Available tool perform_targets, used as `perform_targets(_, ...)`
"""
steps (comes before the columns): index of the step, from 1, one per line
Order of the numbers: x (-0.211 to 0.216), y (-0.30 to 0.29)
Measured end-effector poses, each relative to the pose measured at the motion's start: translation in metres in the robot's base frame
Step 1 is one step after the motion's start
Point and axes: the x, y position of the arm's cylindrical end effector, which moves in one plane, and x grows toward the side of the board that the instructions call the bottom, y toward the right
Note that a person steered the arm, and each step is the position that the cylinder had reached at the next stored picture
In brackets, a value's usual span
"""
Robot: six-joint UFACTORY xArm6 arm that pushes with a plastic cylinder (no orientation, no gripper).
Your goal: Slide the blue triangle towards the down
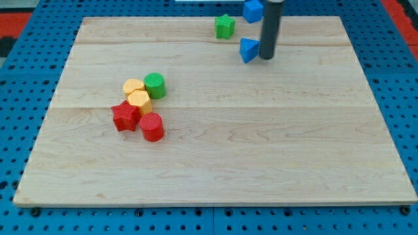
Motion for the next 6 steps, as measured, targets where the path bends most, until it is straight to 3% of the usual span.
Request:
perform_targets(1,-0.018,-0.027)
perform_targets(3,0.013,-0.127)
perform_targets(5,0.016,-0.182)
perform_targets(6,0.053,-0.186)
